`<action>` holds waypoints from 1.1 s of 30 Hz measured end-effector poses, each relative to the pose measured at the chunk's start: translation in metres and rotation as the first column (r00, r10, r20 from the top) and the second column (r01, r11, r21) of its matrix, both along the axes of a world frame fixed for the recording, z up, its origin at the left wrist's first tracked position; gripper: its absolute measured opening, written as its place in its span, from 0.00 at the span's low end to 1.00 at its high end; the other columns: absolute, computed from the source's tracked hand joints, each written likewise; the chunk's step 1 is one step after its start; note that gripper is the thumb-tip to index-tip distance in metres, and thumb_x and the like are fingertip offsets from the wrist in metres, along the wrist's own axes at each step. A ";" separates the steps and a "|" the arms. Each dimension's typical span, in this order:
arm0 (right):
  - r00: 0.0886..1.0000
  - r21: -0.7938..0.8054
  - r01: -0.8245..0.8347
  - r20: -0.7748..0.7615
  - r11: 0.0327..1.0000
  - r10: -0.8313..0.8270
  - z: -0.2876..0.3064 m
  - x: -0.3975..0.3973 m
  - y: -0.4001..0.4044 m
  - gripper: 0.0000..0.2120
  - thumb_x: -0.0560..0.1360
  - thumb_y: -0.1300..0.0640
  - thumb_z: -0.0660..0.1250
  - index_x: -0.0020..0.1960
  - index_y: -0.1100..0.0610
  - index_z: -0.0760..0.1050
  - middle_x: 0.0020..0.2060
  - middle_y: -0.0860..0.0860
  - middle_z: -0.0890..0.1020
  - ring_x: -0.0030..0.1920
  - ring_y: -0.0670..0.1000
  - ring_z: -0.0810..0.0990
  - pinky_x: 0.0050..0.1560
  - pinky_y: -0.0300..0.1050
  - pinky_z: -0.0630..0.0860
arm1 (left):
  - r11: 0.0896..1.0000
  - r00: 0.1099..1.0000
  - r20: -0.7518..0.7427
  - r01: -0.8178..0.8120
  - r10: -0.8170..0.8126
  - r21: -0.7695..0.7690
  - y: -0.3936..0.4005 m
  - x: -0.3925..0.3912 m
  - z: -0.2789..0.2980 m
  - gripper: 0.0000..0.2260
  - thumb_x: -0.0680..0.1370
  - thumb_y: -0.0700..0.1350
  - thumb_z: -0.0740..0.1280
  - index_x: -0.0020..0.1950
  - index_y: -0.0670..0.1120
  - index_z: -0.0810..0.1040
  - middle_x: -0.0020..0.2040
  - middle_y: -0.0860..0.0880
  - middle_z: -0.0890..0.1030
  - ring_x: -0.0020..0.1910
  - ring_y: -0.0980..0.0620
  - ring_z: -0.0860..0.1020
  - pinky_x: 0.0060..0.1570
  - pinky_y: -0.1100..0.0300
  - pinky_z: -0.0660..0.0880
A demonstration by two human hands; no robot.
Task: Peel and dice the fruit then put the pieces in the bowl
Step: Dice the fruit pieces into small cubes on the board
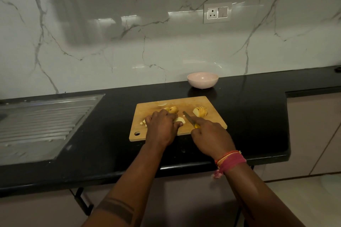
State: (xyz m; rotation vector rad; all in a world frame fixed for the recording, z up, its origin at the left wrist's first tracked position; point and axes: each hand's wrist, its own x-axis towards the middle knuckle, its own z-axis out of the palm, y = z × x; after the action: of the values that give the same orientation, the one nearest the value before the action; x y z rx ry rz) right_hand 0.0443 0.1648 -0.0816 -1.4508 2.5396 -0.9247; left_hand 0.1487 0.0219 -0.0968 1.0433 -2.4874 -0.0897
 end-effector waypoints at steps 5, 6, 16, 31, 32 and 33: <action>1.000 0.022 0.018 0.005 1.000 -0.018 -0.002 -0.001 -0.005 0.24 0.79 0.50 0.59 0.75 0.39 0.67 0.44 0.48 0.79 0.41 0.48 0.76 0.38 0.44 0.73 | 1.000 1.000 0.014 0.009 -0.009 -0.005 0.001 0.000 0.000 0.18 0.82 0.60 0.61 0.70 0.58 0.76 0.64 0.49 0.75 0.65 0.46 0.70 0.63 0.46 0.62; 1.000 0.023 0.028 0.011 0.999 -0.029 -0.002 -0.002 -0.006 0.25 0.80 0.51 0.58 0.75 0.39 0.66 0.43 0.48 0.77 0.41 0.49 0.76 0.38 0.44 0.72 | 1.000 1.000 0.013 0.009 -0.009 -0.002 0.001 0.000 0.000 0.17 0.82 0.60 0.62 0.70 0.58 0.76 0.64 0.49 0.75 0.65 0.46 0.70 0.64 0.45 0.62; 0.999 0.029 0.005 -0.054 1.000 -0.004 -0.011 0.010 -0.008 0.24 0.79 0.48 0.58 0.75 0.40 0.66 0.48 0.50 0.82 0.43 0.51 0.78 0.40 0.45 0.74 | 0.999 1.000 0.012 -0.015 0.015 0.029 0.000 -0.005 0.002 0.20 0.80 0.61 0.65 0.70 0.57 0.77 0.65 0.48 0.76 0.65 0.46 0.70 0.63 0.46 0.63; 0.999 -0.020 0.006 -0.036 1.000 -0.007 -0.009 0.013 -0.010 0.26 0.79 0.49 0.57 0.76 0.38 0.64 0.42 0.49 0.79 0.40 0.49 0.77 0.36 0.44 0.72 | 0.999 0.998 0.035 -0.047 0.047 0.007 0.002 -0.004 0.005 0.17 0.82 0.60 0.62 0.67 0.57 0.79 0.63 0.49 0.76 0.64 0.45 0.71 0.63 0.46 0.63; 0.999 -0.026 0.000 -0.051 1.000 -0.002 -0.009 0.016 -0.010 0.25 0.79 0.49 0.57 0.76 0.38 0.63 0.41 0.49 0.79 0.40 0.49 0.77 0.36 0.44 0.72 | 0.999 0.998 0.033 -0.048 0.047 0.009 0.002 -0.004 0.006 0.17 0.82 0.60 0.62 0.67 0.57 0.79 0.63 0.49 0.76 0.64 0.45 0.71 0.63 0.46 0.63; 0.998 -0.027 -0.003 -0.065 1.000 0.001 -0.009 0.018 -0.011 0.25 0.80 0.49 0.57 0.76 0.39 0.63 0.41 0.49 0.79 0.40 0.49 0.77 0.35 0.43 0.71 | 0.999 0.998 0.034 -0.047 0.047 0.013 0.003 -0.004 0.006 0.17 0.82 0.61 0.62 0.67 0.57 0.78 0.63 0.48 0.76 0.64 0.45 0.71 0.63 0.46 0.63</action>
State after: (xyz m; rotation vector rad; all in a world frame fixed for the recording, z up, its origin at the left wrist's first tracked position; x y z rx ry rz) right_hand 0.0627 0.1536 -0.0903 -1.5148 2.5810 -0.9306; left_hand 0.1445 0.0246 -0.0908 1.1171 -2.4935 -0.0757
